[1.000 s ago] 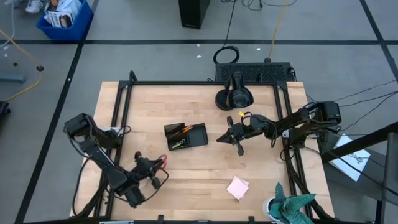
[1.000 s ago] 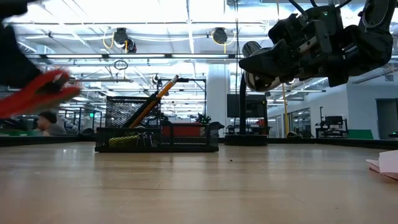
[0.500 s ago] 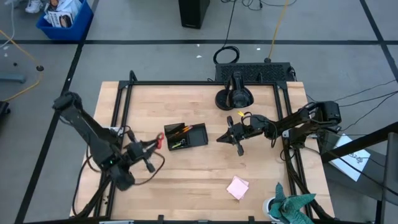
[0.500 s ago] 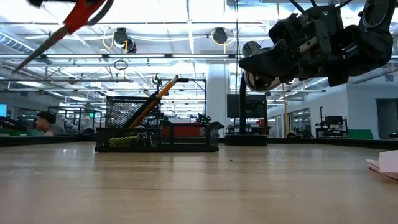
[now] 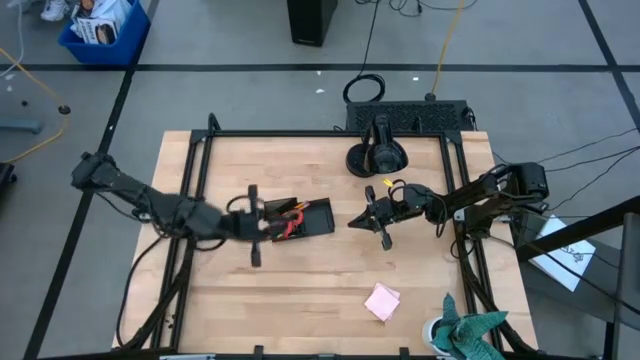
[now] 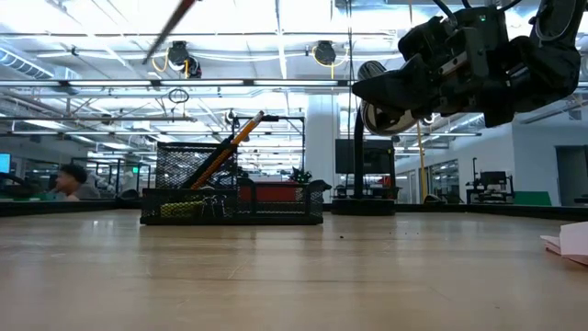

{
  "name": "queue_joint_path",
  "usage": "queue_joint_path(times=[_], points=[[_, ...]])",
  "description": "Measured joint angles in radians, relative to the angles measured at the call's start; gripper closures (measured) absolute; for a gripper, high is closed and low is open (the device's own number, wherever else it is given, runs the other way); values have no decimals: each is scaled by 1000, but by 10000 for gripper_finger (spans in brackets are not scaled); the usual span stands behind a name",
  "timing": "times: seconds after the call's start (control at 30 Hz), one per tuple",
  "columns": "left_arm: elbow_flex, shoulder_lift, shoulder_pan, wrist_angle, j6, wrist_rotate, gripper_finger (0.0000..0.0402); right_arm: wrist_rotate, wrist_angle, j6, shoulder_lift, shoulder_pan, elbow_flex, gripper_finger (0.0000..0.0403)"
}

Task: Pick and place office supplies into organizer
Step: Put the red scissors into the black desk organizer

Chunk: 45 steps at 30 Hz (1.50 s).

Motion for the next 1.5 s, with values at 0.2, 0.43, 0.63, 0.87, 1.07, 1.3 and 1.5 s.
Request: queue_joint_path(times=[0.2,0.43,0.63,0.87,1.07,1.3,1.5], points=[[-11,17,207,114,-5,213,373,-1,-6,0,0,0,0,399],[-220,18,407,445,-13,453,378,-1,1,-1,0,0,0,399],[-413,16,524,782,-73,646,373,-1,-7,-1,0,0,0,399],[-526,17,595,809,-137,662,372,-1,2,-3,0,0,0,399],[-583,18,614,808,-172,635,371,27,17,-3,0,0,0,399],[-581,117,614,824,-173,632,371,27,24,-18,0,0,0,399],[-572,231,614,852,-173,628,371,28,24,-22,0,0,0,399]])
